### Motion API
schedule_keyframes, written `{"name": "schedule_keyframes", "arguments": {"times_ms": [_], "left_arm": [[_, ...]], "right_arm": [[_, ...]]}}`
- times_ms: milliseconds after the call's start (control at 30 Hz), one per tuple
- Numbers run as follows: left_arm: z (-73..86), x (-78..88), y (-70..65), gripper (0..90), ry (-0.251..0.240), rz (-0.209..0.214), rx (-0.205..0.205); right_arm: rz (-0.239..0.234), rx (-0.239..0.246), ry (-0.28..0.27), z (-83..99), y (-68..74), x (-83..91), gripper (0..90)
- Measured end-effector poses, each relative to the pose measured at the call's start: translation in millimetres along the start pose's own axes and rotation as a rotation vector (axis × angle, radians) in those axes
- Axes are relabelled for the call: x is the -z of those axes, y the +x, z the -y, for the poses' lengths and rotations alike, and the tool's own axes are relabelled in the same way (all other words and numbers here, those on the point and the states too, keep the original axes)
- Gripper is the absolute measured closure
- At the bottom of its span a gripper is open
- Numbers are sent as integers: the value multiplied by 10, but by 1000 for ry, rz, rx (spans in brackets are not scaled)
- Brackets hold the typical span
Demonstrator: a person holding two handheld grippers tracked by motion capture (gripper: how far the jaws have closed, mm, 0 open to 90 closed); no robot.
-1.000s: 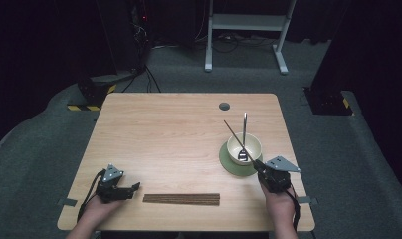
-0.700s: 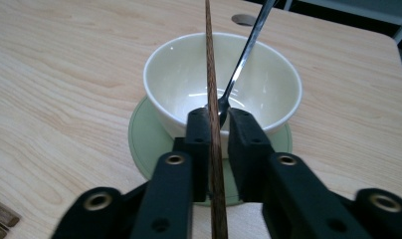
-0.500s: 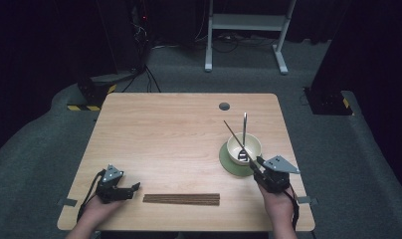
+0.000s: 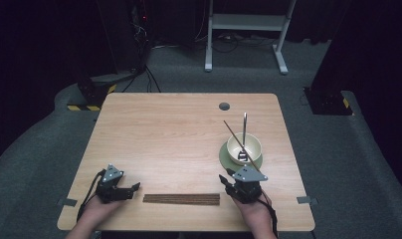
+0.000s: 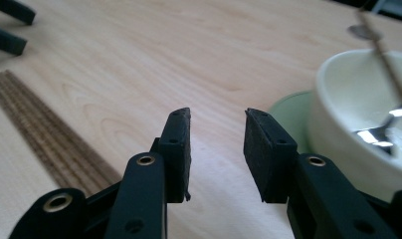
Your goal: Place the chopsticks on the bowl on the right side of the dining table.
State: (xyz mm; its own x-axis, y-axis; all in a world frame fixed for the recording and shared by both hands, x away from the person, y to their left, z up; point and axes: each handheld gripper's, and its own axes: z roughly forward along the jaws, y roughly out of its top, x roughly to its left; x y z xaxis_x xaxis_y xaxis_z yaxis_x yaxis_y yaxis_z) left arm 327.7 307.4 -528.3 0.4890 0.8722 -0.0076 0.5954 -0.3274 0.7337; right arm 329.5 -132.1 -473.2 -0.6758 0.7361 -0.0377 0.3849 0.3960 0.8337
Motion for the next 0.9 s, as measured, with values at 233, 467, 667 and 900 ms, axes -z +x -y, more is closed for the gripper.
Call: {"name": "schedule_keyframes", "arguments": {"times_ms": [233, 467, 667, 900], "left_arm": [[0, 0, -1, 163, 0, 1, 0], [0, 0, 0, 163, 0, 1, -1], [1, 1, -1, 163, 1, 3, -2], [1, 1, -2, 162, 0, 3, -2]], "right_arm": [[-96, 6, 66, 83, 168, -211, 619], [-141, 58, 106, 92, 316, -324, 625], [-171, 68, 144, 118, 370, -377, 652], [-178, 87, 177, 145, 416, -443, 663]]}}
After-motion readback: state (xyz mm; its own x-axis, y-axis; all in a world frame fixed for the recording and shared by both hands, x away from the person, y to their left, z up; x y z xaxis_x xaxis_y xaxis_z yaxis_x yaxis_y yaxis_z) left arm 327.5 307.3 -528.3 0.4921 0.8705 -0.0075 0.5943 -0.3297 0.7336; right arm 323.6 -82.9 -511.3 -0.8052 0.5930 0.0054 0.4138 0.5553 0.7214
